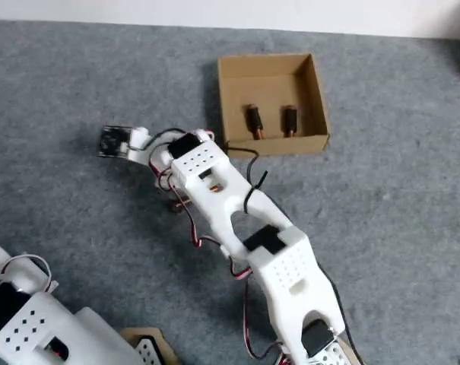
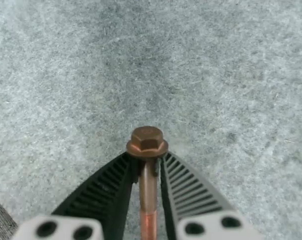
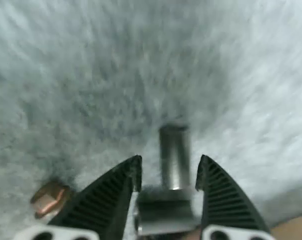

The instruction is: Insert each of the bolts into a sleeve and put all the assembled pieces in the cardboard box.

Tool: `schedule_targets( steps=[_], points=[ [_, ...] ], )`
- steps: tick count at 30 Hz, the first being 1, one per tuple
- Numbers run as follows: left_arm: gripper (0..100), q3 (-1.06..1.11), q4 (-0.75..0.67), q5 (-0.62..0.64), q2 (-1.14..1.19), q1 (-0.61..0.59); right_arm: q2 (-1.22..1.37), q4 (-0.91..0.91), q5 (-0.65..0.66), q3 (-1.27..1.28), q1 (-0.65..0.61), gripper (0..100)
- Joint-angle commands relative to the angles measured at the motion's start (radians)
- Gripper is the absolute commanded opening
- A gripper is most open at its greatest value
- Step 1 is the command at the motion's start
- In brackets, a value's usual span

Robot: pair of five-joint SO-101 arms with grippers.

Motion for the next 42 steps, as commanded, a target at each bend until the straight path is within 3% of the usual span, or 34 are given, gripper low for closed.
schedule_targets(
  steps=[1, 10, 15, 32, 42],
  points=[
    [1, -0.005, -0.009, -0.011, -0.015, -0.001, 0.030, 0.013, -0.032, -0.042, 0.041, 17.7],
    [1, -0.005, -0.009, -0.011, -0.015, -0.001, 0.094, 0.031, -0.032, -0.045, 0.064, 17.5],
    [1, -0.004, -0.009, -0.011, -0.015, -0.001, 0.099, 0.031, -0.032, -0.042, 0.048, 0.0],
    [1, -0.004, -0.009, -0.011, -0.018, 0.002, 0.031, 0.243, -0.035, -0.061, 0.022, 0.5],
    [1, -0.004, -0.009, -0.011, -0.018, 0.120, -0.193, 0.248, -0.103, -0.051, -0.016, 0.5]
  ],
)
